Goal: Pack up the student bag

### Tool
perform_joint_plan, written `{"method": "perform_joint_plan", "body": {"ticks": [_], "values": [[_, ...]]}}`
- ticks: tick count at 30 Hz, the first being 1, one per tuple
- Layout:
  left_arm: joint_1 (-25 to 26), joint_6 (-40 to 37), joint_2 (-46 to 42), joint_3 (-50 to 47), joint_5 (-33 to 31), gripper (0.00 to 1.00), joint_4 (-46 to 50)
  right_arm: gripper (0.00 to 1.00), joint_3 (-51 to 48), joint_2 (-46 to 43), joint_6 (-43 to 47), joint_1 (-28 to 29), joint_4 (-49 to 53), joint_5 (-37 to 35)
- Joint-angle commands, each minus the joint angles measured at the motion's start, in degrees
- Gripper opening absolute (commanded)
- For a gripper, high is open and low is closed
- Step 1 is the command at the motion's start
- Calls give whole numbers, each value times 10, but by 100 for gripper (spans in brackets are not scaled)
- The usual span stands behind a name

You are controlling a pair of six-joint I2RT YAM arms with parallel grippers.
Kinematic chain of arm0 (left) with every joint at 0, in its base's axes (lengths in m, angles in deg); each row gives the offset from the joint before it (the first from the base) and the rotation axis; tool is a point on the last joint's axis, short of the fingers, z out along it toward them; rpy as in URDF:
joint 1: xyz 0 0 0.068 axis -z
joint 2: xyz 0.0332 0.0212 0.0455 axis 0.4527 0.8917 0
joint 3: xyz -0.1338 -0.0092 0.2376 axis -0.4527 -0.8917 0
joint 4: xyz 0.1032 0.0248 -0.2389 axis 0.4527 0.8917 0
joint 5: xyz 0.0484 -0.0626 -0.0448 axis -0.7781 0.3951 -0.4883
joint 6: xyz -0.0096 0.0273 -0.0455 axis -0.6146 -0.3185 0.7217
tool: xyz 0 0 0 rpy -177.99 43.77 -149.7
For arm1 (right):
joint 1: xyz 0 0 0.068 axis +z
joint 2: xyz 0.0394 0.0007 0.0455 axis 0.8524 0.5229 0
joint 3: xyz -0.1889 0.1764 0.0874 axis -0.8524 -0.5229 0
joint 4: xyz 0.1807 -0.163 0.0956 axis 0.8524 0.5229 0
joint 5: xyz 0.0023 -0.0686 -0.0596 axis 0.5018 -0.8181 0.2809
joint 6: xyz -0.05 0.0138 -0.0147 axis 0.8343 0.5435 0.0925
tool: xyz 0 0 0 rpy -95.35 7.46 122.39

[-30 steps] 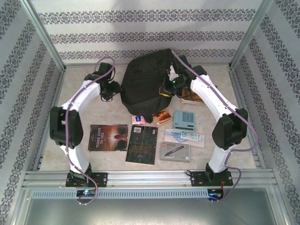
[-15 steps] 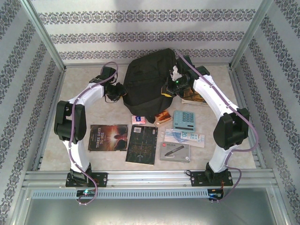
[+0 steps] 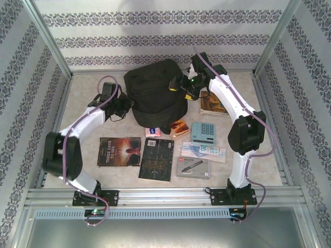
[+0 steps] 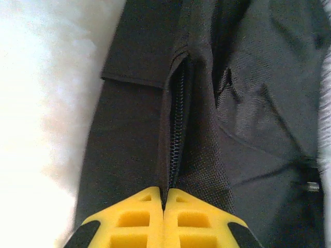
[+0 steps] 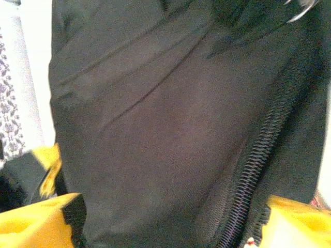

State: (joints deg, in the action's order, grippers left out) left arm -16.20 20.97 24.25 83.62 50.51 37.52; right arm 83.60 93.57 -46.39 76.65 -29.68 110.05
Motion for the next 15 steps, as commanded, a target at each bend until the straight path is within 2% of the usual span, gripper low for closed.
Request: {"method": "perform_joint_plan", "body": {"ticks": [1,5,10,13,15], "values": [[17,138,-50,-38,-79,0,-74,94,18,-26,-25,-14,17,-78],[47,122,-41,13,-98,0,-16,94,-23,-91,-33,-19,22,-142],[72,82,-36,32,-112,0,20,89,-87,-136,-30,-23,10,-127],[60,-30,-40,59,-108,0,65,87,-107,-141,-10,-36,8,-125],[45,-117,-33,87,-71,0,89,87,-104,-134,11,-38,6,-130]]}}
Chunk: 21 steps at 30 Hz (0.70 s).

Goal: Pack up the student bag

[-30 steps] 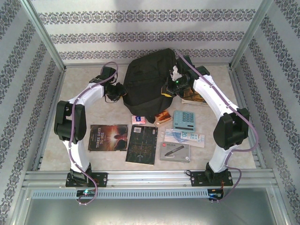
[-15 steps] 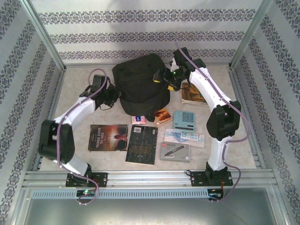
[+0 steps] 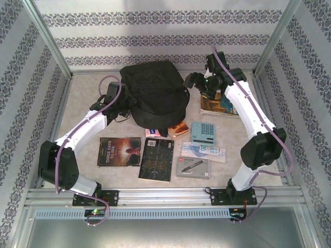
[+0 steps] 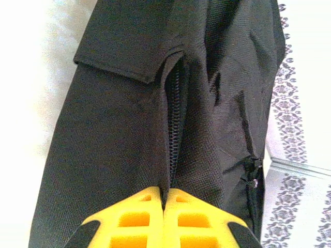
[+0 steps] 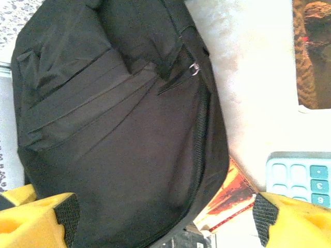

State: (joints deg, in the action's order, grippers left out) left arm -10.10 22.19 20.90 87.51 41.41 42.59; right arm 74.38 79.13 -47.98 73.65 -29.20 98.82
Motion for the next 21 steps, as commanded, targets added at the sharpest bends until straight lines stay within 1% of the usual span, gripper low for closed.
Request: {"method": "perform_joint_plan", "body": {"ticks": [1,4,7,10,12,15,18,20,21], "values": [[-27,-162,11,66,51,0,53,85,-4,19,41,-11,6,-16],[-40,-236,30,90,123,0,77,79,-7,25,48,-24,-11,1],[-55,-310,36,84,207,0,54,75,-4,39,30,-38,-9,12],[-94,-358,50,92,284,0,74,74,-8,51,18,-50,-7,43],[-124,-366,42,78,298,0,84,74,-14,56,18,-52,-9,48],[-163,-377,29,48,309,0,85,72,-29,67,13,-49,-23,82],[-173,-405,36,38,322,0,117,69,-35,82,6,-40,-29,103],[-173,-418,38,24,313,0,133,65,-41,93,-2,-26,-38,120],[-173,-430,39,23,302,4,146,64,-44,98,-6,-20,-44,132]]}}
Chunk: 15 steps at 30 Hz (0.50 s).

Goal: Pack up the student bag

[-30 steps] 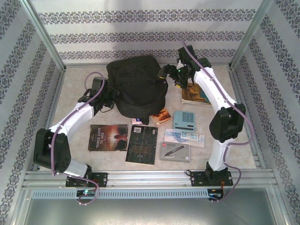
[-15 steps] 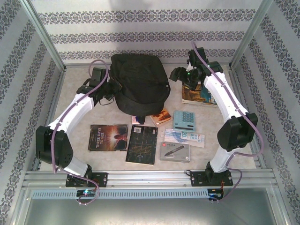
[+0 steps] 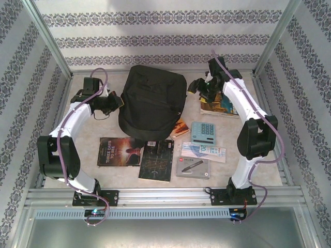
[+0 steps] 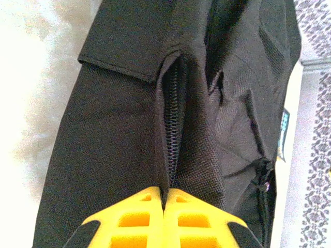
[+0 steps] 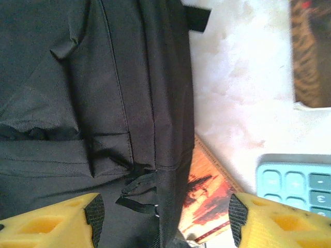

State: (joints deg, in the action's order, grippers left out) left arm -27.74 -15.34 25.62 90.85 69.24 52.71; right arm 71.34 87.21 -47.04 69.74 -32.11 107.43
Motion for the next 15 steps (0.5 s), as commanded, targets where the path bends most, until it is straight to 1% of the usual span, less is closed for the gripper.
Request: {"method": "perform_joint_plan", "body": {"ticks": [1,3,6,9,11,15], "values": [[4,-64,-7,-9,7,10,64,64,-14,22,-18,27,-14,49],[3,-82,-9,-1,-42,28,109,64,-26,27,-25,42,-12,49],[3,-71,-31,9,-108,40,139,64,-71,22,-47,50,-50,62],[5,-43,-51,32,-136,47,145,65,-84,29,-52,55,-70,75],[14,-30,-59,52,-155,48,153,65,-81,34,-48,59,-79,86],[61,-11,-59,95,-186,49,161,64,-64,43,-44,58,-86,90]]}}
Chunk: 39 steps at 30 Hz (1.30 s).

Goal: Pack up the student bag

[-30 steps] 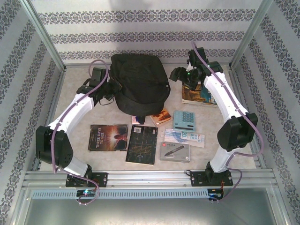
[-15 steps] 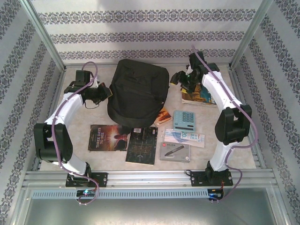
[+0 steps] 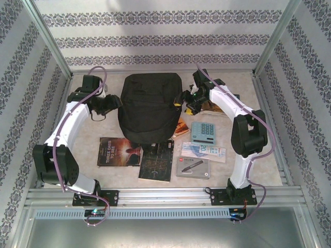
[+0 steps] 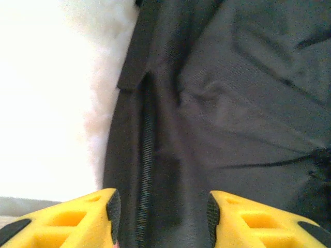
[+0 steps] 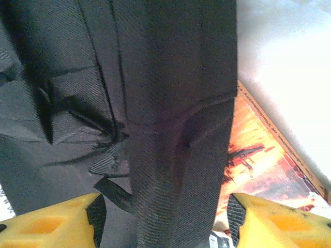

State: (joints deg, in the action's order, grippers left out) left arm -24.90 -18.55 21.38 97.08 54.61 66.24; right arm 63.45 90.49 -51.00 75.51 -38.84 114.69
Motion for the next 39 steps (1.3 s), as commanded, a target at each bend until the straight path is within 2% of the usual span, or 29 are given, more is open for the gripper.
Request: {"method": "perform_joint_plan", "body": {"ticks": [1,3,7,16,21,31,39], "values": [[50,26,-15,41,-42,48,19,63,18,12,-6,-2,-21,19],[79,45,-4,58,-42,47,9,60,20,15,-7,-7,-26,21],[122,113,28,59,3,45,-58,49,13,22,-18,-13,-56,50],[187,219,114,79,34,44,-142,36,-18,14,-16,-11,-81,71],[204,284,151,71,42,45,-171,30,-45,3,-24,-15,-101,75],[238,374,211,84,61,45,-206,9,-99,-16,-78,-25,-189,110],[244,410,214,59,73,45,-254,4,-162,-57,-145,-35,-296,145]]}}
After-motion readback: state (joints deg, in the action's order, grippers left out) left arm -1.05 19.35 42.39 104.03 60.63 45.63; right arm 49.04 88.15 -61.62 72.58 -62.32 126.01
